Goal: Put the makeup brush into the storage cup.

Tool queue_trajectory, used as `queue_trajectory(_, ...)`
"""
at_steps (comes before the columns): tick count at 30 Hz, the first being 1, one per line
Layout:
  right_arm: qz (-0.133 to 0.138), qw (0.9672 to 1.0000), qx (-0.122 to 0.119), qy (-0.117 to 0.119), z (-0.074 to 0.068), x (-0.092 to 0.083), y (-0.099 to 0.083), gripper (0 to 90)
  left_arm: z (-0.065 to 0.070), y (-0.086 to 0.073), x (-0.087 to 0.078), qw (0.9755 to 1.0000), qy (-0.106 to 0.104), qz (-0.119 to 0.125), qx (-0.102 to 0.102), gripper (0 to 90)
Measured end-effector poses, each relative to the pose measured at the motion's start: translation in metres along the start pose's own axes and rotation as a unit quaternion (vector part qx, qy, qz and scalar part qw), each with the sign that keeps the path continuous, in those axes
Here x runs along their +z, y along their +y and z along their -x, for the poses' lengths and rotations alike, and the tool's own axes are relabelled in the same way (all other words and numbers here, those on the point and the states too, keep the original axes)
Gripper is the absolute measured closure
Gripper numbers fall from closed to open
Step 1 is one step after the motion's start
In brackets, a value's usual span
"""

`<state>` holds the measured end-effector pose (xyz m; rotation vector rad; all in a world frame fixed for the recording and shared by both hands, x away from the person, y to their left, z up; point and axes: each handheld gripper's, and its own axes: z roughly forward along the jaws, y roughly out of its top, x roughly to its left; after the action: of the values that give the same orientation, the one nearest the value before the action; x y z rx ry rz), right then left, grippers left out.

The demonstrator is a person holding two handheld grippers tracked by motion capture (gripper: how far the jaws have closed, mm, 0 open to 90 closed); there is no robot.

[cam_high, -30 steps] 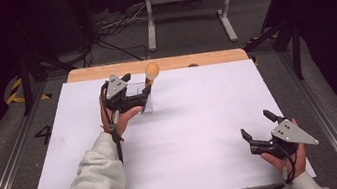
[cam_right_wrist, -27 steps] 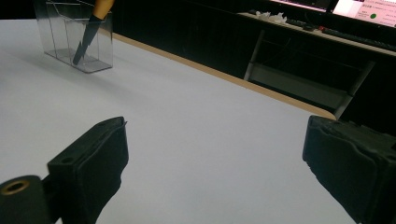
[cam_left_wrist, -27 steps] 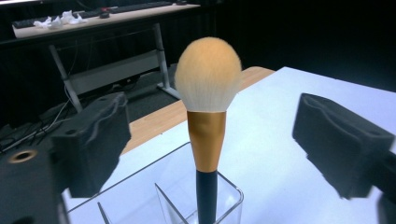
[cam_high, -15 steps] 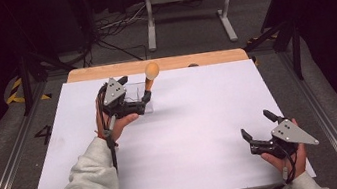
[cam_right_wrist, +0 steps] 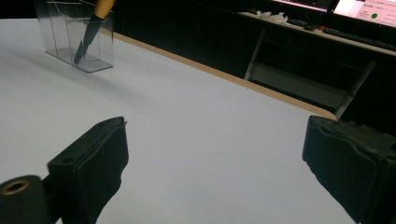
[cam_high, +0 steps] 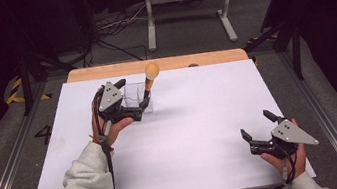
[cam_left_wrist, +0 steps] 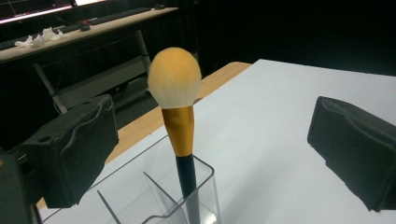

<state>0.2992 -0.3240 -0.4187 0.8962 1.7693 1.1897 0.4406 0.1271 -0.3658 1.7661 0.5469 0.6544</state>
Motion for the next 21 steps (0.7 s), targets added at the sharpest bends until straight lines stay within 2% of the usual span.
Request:
queue_trajectory(6, 0.0, 1.0, -0.001, -0.001, 0.0, 0.0, 0.0, 7.8, 0.002, -0.003, -0.007, 0.9999, -0.008, -0.009, 0.011, 1.5)
queue_trajectory(10, 0.0, 1.0, -0.001, -0.001, 0.0, 0.0, 0.0, 7.8, 0.003, -0.005, -0.014, 0.9998, -0.007, -0.005, 0.017, 1.7)
queue_trajectory(21, -0.001, 1.0, -0.004, 0.002, -0.001, 0.0, 0.0, 7.8, 0.009, -0.011, -0.025, 0.9991, -0.01, -0.017, 0.037, 3.0)
